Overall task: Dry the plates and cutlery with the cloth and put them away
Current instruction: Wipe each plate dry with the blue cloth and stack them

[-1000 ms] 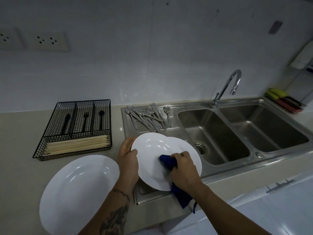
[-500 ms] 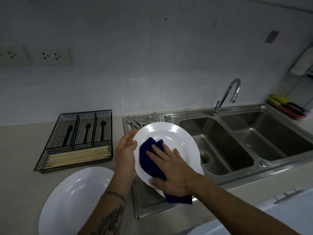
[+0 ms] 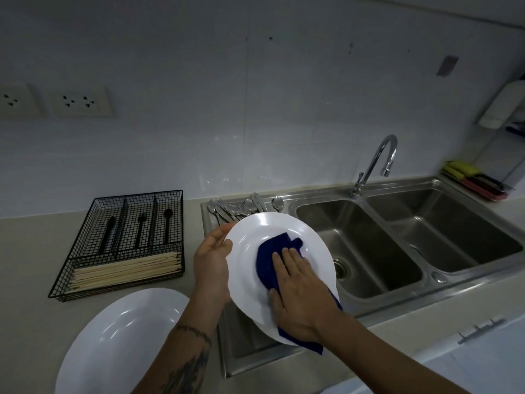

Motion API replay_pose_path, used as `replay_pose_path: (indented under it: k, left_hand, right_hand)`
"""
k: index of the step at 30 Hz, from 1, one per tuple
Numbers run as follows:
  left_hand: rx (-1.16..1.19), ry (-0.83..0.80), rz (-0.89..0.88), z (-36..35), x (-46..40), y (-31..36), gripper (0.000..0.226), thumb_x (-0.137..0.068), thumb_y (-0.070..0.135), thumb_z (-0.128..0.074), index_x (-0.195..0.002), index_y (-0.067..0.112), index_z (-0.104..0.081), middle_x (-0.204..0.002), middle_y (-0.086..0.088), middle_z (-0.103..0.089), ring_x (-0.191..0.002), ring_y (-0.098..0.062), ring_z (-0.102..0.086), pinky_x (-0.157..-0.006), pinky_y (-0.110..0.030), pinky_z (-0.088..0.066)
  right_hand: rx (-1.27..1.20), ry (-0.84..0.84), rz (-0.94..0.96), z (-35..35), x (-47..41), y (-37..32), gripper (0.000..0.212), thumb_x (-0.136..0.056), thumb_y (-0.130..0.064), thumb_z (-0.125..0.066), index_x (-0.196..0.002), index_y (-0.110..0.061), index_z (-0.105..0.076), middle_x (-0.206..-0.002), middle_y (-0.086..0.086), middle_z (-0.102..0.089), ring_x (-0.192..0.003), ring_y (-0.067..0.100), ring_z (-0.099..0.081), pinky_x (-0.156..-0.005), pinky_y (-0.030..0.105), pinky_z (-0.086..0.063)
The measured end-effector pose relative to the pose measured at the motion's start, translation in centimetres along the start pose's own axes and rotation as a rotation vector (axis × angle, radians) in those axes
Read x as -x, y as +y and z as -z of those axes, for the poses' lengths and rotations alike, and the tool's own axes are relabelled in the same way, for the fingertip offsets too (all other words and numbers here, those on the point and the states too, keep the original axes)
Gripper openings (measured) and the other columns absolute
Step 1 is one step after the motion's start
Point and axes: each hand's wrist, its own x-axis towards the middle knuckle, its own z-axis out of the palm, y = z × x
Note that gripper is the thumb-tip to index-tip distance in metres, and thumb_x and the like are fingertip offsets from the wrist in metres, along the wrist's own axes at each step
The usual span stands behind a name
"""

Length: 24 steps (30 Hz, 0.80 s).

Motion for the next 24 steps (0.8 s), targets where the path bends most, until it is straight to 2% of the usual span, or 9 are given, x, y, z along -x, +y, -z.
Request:
replay_pose_path:
  k: [3, 5, 12, 15, 20, 24]
  left_hand:
    - [-0.014, -0.037, 0.015, -1.1, 0.3, 0.0, 0.036, -0.092, -0.002, -0.049, -0.103, 0.022, -0.073, -0.104, -0.006, -0.074, -0.097, -0.033, -0.068, -0.085, -0.050, -0.057]
    - [-0.004, -0.054, 0.028, -1.6, 0.3, 0.2, 0.036, -0.092, -0.003, -0.048, -0.103, 0.022, -0.072, -0.105, -0.007, -0.074, -0.101, -0.035, -0.067, -0.088, -0.051, -0.056]
    - [0.044, -0.063, 0.017, -1.0, 0.4, 2.1, 0.039, -0.090, -0.008, -0.047, -0.105, 0.019, -0.070, -0.106, 0.000, -0.074, -0.101, -0.035, -0.067, -0.088, -0.054, -0.055]
    - [0.055, -0.042, -0.016, -0.2, 0.5, 2.9, 0.040, -0.089, -0.008, -0.047, -0.098, 0.022, -0.070, -0.102, 0.005, -0.075, -0.095, -0.029, -0.068, -0.084, -0.050, -0.055]
    - [0.115, -0.095, -0.040, -0.6, 0.2, 3.7, 0.039, -0.088, -0.012, -0.047, -0.106, 0.017, -0.066, -0.108, 0.001, -0.075, -0.094, -0.023, -0.070, -0.082, -0.040, -0.056]
    - [0.106, -0.168, -0.018, -1.6, -0.1, 4.4, 0.039, -0.091, -0.010, -0.048, -0.117, 0.016, -0.063, -0.112, -0.003, -0.072, -0.096, -0.026, -0.068, -0.080, -0.040, -0.057]
  right_hand:
    - [-0.067, 0.012, 0.073, 0.2, -0.1, -1.5, 0.065, -0.098, -0.043, -0.021, -0.154, -0.018, -0.001, -0.162, 0.002, 0.002, -0.148, 0.019, 0.005, -0.114, 0.030, 0.012]
    - [-0.124, -0.003, 0.085, 0.8, -1.1, -1.6, 0.065, -0.101, -0.036, -0.031, -0.154, -0.018, 0.003, -0.161, 0.000, 0.009, -0.147, 0.017, 0.012, -0.112, 0.027, 0.013]
    - [0.030, 0.168, -0.037, 1.8, -5.1, 2.5, 0.071, -0.095, -0.031, -0.035, -0.154, -0.015, 0.000, -0.162, 0.005, 0.006, -0.148, 0.023, 0.009, -0.120, 0.041, 0.003]
    - [0.068, 0.198, -0.102, 2.8, -4.8, 3.5, 0.073, -0.094, -0.031, -0.038, -0.153, -0.014, 0.000, -0.161, 0.007, 0.006, -0.148, 0.026, 0.009, -0.116, 0.039, 0.006]
    - [-0.023, 0.164, -0.038, 2.5, -2.9, 0.3, 0.082, -0.092, -0.026, -0.049, -0.153, -0.017, 0.005, -0.162, 0.002, 0.008, -0.147, 0.021, 0.012, -0.119, 0.039, 0.006]
    - [-0.081, 0.245, 0.041, 2.6, -4.5, -1.9, 0.089, -0.089, -0.027, -0.058, -0.154, -0.017, 0.002, -0.161, 0.001, 0.003, -0.148, 0.020, 0.007, -0.120, 0.044, 0.000]
